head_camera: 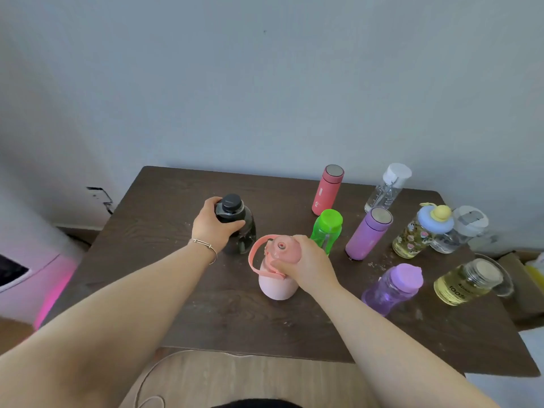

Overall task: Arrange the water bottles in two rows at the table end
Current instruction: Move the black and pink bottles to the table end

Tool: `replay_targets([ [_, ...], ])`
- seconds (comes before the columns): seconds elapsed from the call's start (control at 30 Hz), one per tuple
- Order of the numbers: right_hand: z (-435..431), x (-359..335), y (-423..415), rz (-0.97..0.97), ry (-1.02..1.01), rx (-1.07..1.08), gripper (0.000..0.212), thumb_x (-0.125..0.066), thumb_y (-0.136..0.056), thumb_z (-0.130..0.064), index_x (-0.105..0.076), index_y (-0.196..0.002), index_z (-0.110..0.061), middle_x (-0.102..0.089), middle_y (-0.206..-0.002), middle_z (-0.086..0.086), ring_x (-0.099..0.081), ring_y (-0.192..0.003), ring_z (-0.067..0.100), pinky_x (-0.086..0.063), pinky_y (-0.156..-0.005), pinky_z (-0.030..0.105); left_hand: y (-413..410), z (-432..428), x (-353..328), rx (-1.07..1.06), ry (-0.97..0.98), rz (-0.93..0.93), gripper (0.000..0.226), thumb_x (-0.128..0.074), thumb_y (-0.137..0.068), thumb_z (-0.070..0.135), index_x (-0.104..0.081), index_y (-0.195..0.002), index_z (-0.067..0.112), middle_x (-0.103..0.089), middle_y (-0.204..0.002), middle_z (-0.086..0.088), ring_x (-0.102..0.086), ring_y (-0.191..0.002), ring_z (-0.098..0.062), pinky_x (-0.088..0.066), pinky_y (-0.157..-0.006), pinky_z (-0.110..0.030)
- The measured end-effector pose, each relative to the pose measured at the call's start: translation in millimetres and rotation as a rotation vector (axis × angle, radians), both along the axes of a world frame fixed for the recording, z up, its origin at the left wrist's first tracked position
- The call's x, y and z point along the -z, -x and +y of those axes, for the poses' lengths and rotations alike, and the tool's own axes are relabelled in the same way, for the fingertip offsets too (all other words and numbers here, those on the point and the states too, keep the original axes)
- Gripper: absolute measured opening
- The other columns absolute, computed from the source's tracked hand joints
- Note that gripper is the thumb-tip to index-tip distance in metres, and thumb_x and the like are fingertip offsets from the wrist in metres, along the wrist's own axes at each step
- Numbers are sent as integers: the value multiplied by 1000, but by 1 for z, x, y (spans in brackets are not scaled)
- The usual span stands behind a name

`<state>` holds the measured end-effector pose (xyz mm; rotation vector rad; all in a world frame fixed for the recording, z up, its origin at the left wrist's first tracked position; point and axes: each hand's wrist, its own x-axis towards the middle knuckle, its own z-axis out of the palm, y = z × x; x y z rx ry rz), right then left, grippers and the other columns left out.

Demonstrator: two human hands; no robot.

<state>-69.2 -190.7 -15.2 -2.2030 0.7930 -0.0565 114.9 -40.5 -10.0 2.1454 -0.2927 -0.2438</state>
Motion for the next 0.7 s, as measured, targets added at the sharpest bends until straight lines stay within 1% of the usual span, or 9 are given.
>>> replay_targets([
  [0.07,3,0,-13,0,22,-18,68,-89,-77,-47,-58,-133,-24,-63,-128,-1,-63,-116,22,-54,-92,37,-6,14,-4,-47,-2,-5,76,-86,-68,33,-45,-132,27,-62,-122,2,-58,-110,-23,-48,-93,-35],
  [0.17,11,0,-34,11,49,-28,68,-87,-77,-54,-59,-132,-26,-64,-126,-1,-63,-117,23,-50,-90,36,-19,37,-7,-102,-7,-1,76,-85,-67,34,-45,-131,28,-62,-123,2,-58,-108,-23,-49,-93,-37],
  [0.23,17,-1,-50,14,54,-25,68,-85,-76,-61,-60,-130,-28,-65,-124,-4,-63,-114,22,-51,-89,37,-31,51,-6,-132,5,10,75,-85,-67,34,-45,-131,30,-62,-121,3,-57,-105,-21,-49,-91,-35],
  [0.37,33,-2,-92,25,64,-12,62,-84,-77,-62,-62,-125,-28,-65,-119,-5,-59,-101,19,-48,-83,34,-64,78,-3,-152,25,22,75,-85,-68,34,-45,-131,29,-61,-122,2,-56,-103,-20,-47,-88,-32],
  [0.43,43,-1,-115,27,67,9,62,-85,-76,-62,-62,-123,-28,-65,-118,-6,-61,-103,20,-49,-83,35,-85,92,-2,-155,42,32,75,-85,-68,34,-45,-131,29,-61,-122,2,-55,-100,-18,-47,-89,-33],
  [0.53,61,3,-148,11,55,70,65,-86,-75,-62,-62,-124,-26,-66,-120,-3,-65,-111,24,-55,-87,39,-124,113,3,-133,39,50,75,-85,-67,35,-45,-131,29,-61,-122,2,-57,-104,-20,-49,-90,-34],
  [0.63,82,6,-179,-13,23,156,66,-86,-76,-61,-62,-126,-25,-66,-122,-1,-65,-113,25,-57,-90,41,-164,133,6,-77,34,59,76,-86,-66,36,-45,-131,29,-62,-120,3,-57,-102,-19,-47,-88,-31],
  [0.7,95,6,-199,-16,13,201,68,-85,-75,-63,-62,-126,-25,-67,-123,-2,-66,-114,24,-59,-92,43,-189,144,6,-35,22,56,77,-86,-66,35,-45,-132,28,-61,-120,3,-57,-105,-20,-46,-88,-30],
])
